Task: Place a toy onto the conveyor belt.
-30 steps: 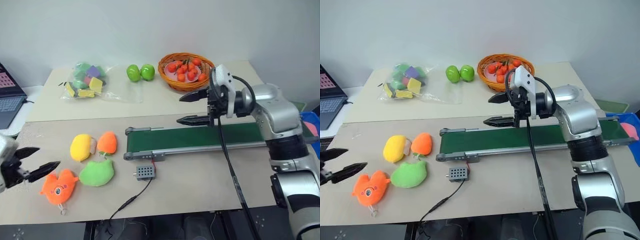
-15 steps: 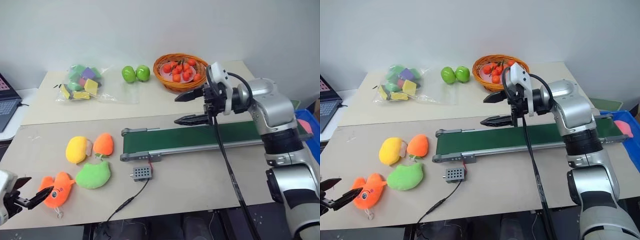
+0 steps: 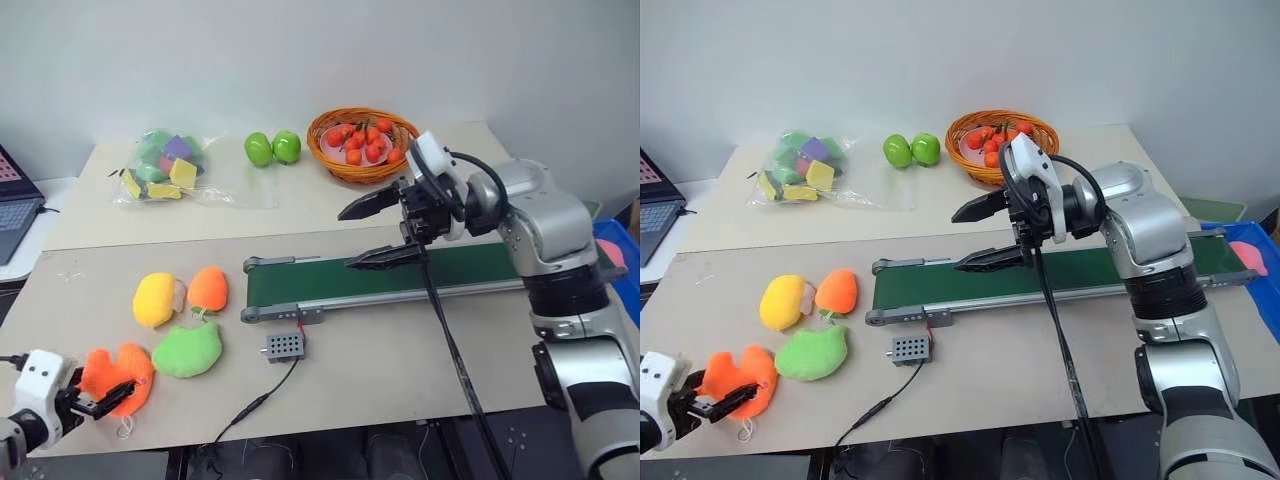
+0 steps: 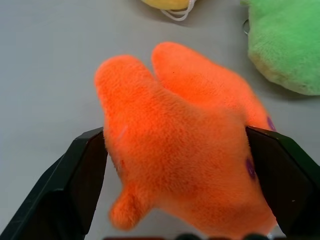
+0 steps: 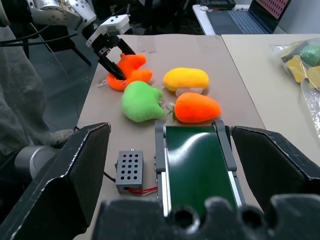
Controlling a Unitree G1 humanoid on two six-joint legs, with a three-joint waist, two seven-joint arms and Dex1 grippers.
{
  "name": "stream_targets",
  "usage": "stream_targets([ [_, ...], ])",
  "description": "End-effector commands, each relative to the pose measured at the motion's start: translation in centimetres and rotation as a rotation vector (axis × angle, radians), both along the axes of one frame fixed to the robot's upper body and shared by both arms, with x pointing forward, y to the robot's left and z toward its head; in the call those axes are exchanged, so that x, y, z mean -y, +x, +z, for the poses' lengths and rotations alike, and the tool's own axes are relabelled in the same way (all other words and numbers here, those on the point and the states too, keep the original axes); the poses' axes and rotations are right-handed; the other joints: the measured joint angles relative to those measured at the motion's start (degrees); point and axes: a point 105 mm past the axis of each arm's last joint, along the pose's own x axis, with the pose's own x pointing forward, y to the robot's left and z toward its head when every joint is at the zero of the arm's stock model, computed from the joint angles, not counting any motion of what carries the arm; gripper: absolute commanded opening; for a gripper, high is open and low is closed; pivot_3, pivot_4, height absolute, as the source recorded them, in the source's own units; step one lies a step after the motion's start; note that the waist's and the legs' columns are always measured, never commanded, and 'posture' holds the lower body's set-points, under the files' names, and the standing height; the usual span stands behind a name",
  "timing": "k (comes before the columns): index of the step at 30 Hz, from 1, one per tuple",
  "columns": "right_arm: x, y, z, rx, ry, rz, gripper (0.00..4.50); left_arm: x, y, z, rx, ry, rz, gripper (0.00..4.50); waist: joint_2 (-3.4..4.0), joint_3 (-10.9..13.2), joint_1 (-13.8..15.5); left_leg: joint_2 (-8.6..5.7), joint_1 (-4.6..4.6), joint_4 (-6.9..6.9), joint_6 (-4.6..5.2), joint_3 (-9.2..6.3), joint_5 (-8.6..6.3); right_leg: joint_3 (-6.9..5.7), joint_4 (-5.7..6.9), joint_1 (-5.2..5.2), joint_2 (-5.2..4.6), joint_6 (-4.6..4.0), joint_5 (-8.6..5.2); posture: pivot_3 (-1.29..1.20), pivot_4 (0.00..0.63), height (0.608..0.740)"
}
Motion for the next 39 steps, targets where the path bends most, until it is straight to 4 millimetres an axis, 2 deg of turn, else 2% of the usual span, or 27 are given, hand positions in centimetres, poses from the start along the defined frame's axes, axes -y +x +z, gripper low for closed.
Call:
stream_targets([
  [1,0.3,-0.2,1.3,0.061,0.025,-0.010,4.50,-0.5,-0.6,-1.2,-0.056,0.029,0.001,4.46,0.03,0.0,0.0,0.00,0.03,-0.02,0.00,0.01,0.00,0.00,0.00,0.02,0.00,0.00,0.00,0.00,0.150,0.740],
  [4,0.3,-0.2,1.4,0.071,0.027,-0.019,4.50,-0.8,-1.0,-1.8,-0.091,0.030,-0.008,3.74,0.04,0.0,0.0,0.01,0.17,-0.16,-0.01,0.08,0.00,0.02,0.00,0.05,-0.01,0.00,0.00,0.00,0.150,0.740],
  [11,0.5,0.0,1.3,0.083,0.023,-0.038,4.50,-1.7,-0.6,-1.8,-0.074,0.037,0.022,1.32,0.13,0.0,0.0,0.03,0.62,-0.62,-0.02,0.24,0.01,0.06,-0.01,0.17,-0.04,-0.05,0.03,0.00,0.150,0.740],
  [14,0.5,0.1,1.3,0.083,0.023,-0.040,4.50,-2.4,-0.2,-1.2,-0.049,0.040,0.061,0.50,0.16,0.0,0.0,0.05,0.65,-0.67,-0.03,0.25,0.01,0.06,0.01,0.15,-0.03,-0.08,0.05,0.00,0.150,0.740],
  [15,0.5,0.1,1.3,0.084,0.021,-0.041,4.50,-2.9,0.1,-0.5,-0.021,0.034,0.087,0.23,0.16,0.0,0.0,0.05,0.65,-0.68,-0.04,0.25,0.02,0.06,0.01,0.15,-0.03,-0.09,0.05,0.00,0.150,0.740],
  [16,0.5,0.1,1.3,0.085,0.020,-0.042,4.50,-3.2,0.4,0.0,-0.001,0.029,0.104,0.23,0.16,0.0,0.0,0.06,0.65,-0.67,-0.04,0.25,0.02,0.06,0.01,0.15,-0.03,-0.10,0.06,0.00,0.150,0.740],
  [20,0.6,0.4,1.1,0.088,0.010,-0.049,4.50,-5.1,1.7,6.2,0.151,0.007,0.164,0.23,0.01,0.0,0.0,0.12,0.61,-0.67,-0.07,0.24,0.03,0.04,0.00,0.11,0.03,-0.11,0.07,0.00,0.150,0.740],
  [23,0.5,0.6,1.0,0.088,0.009,-0.049,4.50,-4.8,2.8,11.2,0.268,-0.048,0.159,0.23,-0.10,0.0,0.0,0.10,0.58,-0.64,-0.07,0.25,0.03,0.02,-0.05,0.10,0.02,-0.11,0.07,0.00,0.150,0.740],
  [26,0.3,0.8,1.0,0.090,0.012,-0.046,4.50,-2.9,4.0,14.3,0.325,-0.102,0.109,0.23,-0.12,0.0,0.1,0.08,0.57,-0.64,-0.06,0.25,0.02,-0.01,-0.08,0.11,0.00,-0.11,0.07,0.00,0.150,0.740],
  [29,0.2,0.8,1.0,0.091,0.016,-0.043,4.50,2.2,6.5,16.3,0.354,-0.195,-0.017,0.23,-0.11,0.1,0.2,0.06,0.57,-0.65,-0.03,0.28,0.00,-0.02,-0.08,0.10,-0.02,-0.11,0.06,0.00,0.150,0.740],
  [32,0.2,0.7,1.1,0.095,0.019,-0.050,4.50,6.9,8.7,17.1,0.349,-0.261,-0.134,0.23,-0.13,0.1,0.1,0.09,0.53,-0.63,-0.05,0.27,-0.01,-0.09,-0.06,0.09,-0.02,-0.11,0.07,0.00,0.150,0.740],
  [33,0.2,0.7,1.1,0.097,0.018,-0.053,4.50,7.7,9.2,17.3,0.346,-0.271,-0.147,0.23,-0.13,0.1,0.1,0.10,0.54,-0.63,-0.06,0.27,-0.01,-0.08,-0.03,0.10,-0.02,-0.11,0.07,0.00,0.150,0.740],
  [39,1.2,0.5,1.2,0.109,0.025,-0.107,4.50,15.6,12.2,17.5,0.282,-0.306,-0.376,0.23,-0.14,0.1,-0.3,0.08,0.48,-0.59,-0.07,0.28,-0.01,-0.12,0.01,0.08,-0.02,-0.11,0.08,0.00,0.150,0.740],
])
